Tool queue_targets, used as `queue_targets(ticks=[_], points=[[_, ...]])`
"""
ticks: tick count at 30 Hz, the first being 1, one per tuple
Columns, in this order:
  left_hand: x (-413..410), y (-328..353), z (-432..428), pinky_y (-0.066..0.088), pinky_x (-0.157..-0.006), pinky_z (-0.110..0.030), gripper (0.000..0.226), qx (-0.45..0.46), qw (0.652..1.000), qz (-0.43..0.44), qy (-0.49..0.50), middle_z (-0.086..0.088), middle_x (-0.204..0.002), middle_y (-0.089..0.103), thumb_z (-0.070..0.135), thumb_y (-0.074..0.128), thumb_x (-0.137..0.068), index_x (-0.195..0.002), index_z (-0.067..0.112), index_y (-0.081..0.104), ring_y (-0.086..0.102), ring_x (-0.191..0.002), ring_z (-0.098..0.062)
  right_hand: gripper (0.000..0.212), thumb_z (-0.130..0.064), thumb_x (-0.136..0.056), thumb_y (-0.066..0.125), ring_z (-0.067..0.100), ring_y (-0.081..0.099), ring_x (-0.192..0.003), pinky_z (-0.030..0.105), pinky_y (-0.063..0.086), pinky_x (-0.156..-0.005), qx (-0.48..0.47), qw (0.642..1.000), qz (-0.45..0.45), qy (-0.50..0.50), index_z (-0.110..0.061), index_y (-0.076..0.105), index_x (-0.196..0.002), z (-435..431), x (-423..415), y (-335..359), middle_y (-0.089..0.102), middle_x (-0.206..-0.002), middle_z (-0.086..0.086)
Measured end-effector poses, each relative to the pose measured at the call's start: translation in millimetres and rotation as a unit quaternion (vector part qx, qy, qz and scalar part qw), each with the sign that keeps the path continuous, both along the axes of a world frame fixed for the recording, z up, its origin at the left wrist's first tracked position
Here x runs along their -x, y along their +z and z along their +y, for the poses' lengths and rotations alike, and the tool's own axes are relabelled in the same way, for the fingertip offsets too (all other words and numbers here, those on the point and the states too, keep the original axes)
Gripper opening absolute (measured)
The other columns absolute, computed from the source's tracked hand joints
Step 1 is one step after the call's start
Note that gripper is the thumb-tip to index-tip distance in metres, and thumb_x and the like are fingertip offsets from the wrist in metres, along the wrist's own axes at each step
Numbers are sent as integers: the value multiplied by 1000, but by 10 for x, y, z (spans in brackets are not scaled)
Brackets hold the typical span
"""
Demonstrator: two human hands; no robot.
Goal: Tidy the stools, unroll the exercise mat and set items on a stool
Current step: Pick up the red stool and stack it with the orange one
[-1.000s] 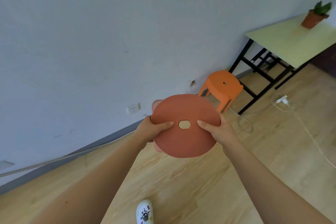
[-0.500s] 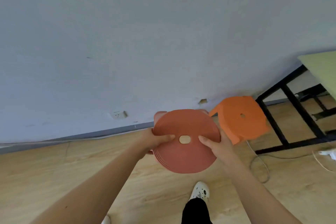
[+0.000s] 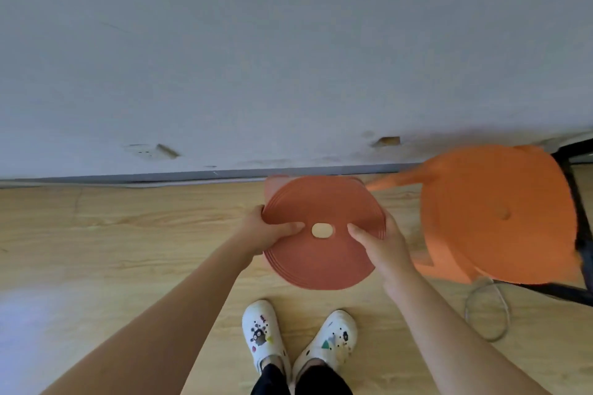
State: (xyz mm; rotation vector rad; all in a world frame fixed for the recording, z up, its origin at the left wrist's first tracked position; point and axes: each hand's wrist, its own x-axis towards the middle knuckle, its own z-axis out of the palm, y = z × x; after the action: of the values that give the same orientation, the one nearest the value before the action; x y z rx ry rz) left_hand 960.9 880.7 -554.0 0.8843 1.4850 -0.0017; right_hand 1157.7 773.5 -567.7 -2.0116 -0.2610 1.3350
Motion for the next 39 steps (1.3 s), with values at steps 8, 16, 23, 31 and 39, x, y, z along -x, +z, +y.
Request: queue_targets(ticks=[8,16,23,31,39], points=[[-122,-1708,108,46,-57,-27,72,41,998,27,33,0,-114,60,35,83,-69,-128,18,47,60,-87,-12,67,-35,-76,76,16,61,-104,31,47,-80,59,998,-18,13,-34,47,-136,297,-139,-1704,63,-119,-8],[-259,-2861,228,53,-74,-35,73,35,998,34,29,-2,-117,59,35,82,-69,-130,17,46,61,-100,-22,60,-30,-82,69,18,58,-103,33,44,-82,97,995,-25,0,-31,44,-137,428,-219,-2758,61,-120,-7],[-218,-3221,179,50,-95,-45,83,56,998,11,33,-7,-132,53,28,79,-75,-143,14,35,57,-113,-27,58,-28,-85,65,18,56,-111,34,41,-82,95,995,-18,14,-33,42,-139,461,-283,-3002,59,-124,-8],[-57,-2731,130,41,-95,-37,86,-31,996,67,-53,-8,-148,37,39,73,-79,-148,23,25,41,-130,-27,68,-26,-87,64,25,42,-133,40,37,-105,117,960,-210,143,-28,32,-147,525,-84,-2371,41,-148,2],[228,-836,56,36,-100,-33,57,-201,966,95,-132,-1,-141,42,31,66,-86,-137,23,43,42,-127,-19,34,-17,-85,62,17,54,-116,23,38,-91,6,905,-262,336,-23,63,-118,786,468,-590,61,-123,-3]])
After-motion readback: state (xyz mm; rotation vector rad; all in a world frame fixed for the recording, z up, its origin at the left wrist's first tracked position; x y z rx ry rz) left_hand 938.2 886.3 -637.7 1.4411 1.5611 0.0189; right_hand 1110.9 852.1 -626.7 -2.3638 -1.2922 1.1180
